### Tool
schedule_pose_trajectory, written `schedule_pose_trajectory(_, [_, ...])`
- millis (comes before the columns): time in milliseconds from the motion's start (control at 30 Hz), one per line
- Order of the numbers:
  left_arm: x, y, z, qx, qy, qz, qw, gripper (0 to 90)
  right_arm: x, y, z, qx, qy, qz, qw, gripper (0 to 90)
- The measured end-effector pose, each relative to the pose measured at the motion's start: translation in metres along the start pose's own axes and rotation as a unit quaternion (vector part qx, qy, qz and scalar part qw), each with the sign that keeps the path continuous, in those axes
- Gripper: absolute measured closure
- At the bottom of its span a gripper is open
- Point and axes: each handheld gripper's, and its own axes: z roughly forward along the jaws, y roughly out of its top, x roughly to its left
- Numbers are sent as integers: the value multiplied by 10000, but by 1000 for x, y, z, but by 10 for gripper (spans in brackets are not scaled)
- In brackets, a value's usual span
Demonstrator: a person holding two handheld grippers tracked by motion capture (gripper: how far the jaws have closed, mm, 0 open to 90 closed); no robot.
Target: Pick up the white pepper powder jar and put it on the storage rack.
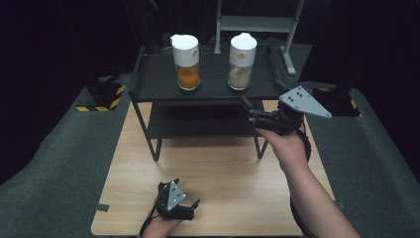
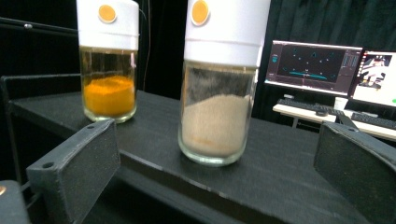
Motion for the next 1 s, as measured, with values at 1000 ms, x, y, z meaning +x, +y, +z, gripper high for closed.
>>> schedule_pose_trajectory(1000, [-1, -2, -1, -67, 12, 1, 10000, 13, 13, -87, -43, 674, 171, -512, 9963, 0])
